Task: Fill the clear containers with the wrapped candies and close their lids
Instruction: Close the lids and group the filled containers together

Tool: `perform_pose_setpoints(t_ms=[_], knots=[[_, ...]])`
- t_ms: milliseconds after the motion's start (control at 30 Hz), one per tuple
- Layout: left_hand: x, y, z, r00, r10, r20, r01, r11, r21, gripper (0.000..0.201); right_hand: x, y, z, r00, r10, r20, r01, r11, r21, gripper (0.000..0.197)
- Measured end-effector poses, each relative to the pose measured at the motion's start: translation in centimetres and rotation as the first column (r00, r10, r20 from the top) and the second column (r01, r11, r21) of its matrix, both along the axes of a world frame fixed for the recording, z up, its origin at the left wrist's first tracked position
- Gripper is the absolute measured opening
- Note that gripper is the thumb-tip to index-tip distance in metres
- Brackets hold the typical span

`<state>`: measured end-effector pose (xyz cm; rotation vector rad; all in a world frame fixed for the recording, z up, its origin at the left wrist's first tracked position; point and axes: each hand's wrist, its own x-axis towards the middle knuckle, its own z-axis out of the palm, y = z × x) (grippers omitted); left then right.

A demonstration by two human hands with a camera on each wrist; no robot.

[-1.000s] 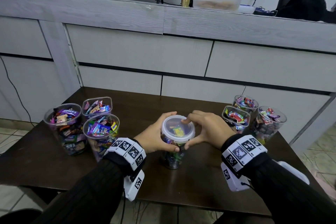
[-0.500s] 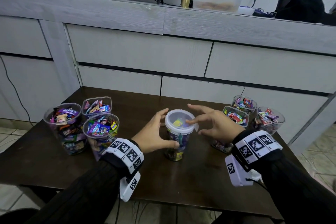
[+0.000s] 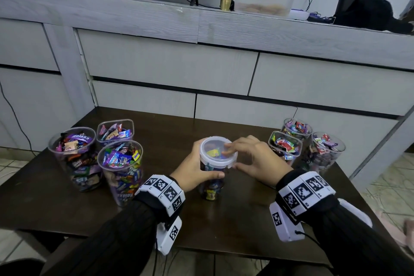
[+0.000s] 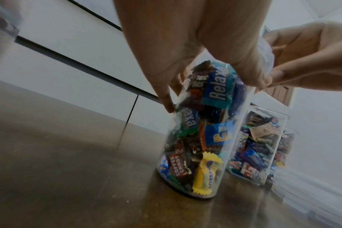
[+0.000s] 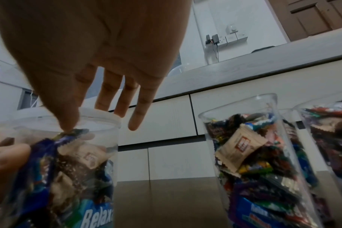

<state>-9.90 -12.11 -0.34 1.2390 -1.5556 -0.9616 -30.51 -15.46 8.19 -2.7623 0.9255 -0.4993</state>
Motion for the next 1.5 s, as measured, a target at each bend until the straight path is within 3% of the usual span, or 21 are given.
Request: perform_pose_setpoints(t_ms=[133,233,500,600,667,733,833,967,1200,1367,1500], knots=[[-0.3,0.5,-0.1,1.000,-0.013,-0.002,0.013,1.000,-0.006,0.096,1.3,0.8,0.2,0.996,-0.050,-0.075,0.053,0.998,0.038,0.058],[0.1,0.6,0.1,0.998,-0.006,0.065,0.007,1.000,-0.011,0.095,3.1,1.8,-0.7,0.970,-0.077,-0.229,0.062,0.996,-0.070,0.073],[0.8,0.4,0.1,0.977,0.129,0.171,-0.148,0.984,0.103,0.086,4.2,1.6,-1.6,0.930,-0.224,-0.290,0.147,0.953,-0.266,0.074],[1.0,0.1,0.0,0.952,0.083,0.294,-0.142,0.972,0.185,0.097,4.3,0.5,-1.5,0.913,-0.259,-0.315,0.163,0.940,-0.301,0.073],[1.2,0.2,-0.6,0.887,0.001,0.462,-0.130,0.960,0.248,0.105,4.2,-0.6,-1.4,0.898,-0.306,-0.317,0.202,0.926,-0.320,0.072],[1.4,0.4,-1.5,0.753,-0.079,0.654,-0.157,0.943,0.294,0.106,4.1,-2.0,-1.5,0.874,-0.357,-0.330,0.247,0.911,-0.331,0.071],[1.6,0.6,-3.0,0.604,-0.161,0.781,-0.219,0.908,0.356,0.106,4.3,-4.3,-1.9,0.822,-0.437,-0.364,0.294,0.875,-0.385,0.067],[1.8,0.6,-3.9,0.573,-0.217,0.790,-0.234,0.881,0.412,0.101,4.7,-7.7,-1.7,0.783,-0.519,-0.344,0.386,0.838,-0.386,0.062],[2.1,0.7,-4.5,0.575,-0.212,0.790,-0.228,0.886,0.404,0.100,5.7,-10.8,-2.3,0.769,-0.567,-0.296,0.489,0.819,-0.299,0.073],[2.0,0.6,-4.4,0.563,-0.213,0.798,-0.231,0.887,0.400,0.100,4.7,-10.6,-1.4,0.762,-0.557,-0.330,0.523,0.830,-0.194,0.105],[2.0,0.5,-4.3,0.562,-0.208,0.801,-0.240,0.885,0.398,0.099,1.8,-8.7,0.5,0.729,-0.602,-0.327,0.569,0.798,-0.201,0.114]])
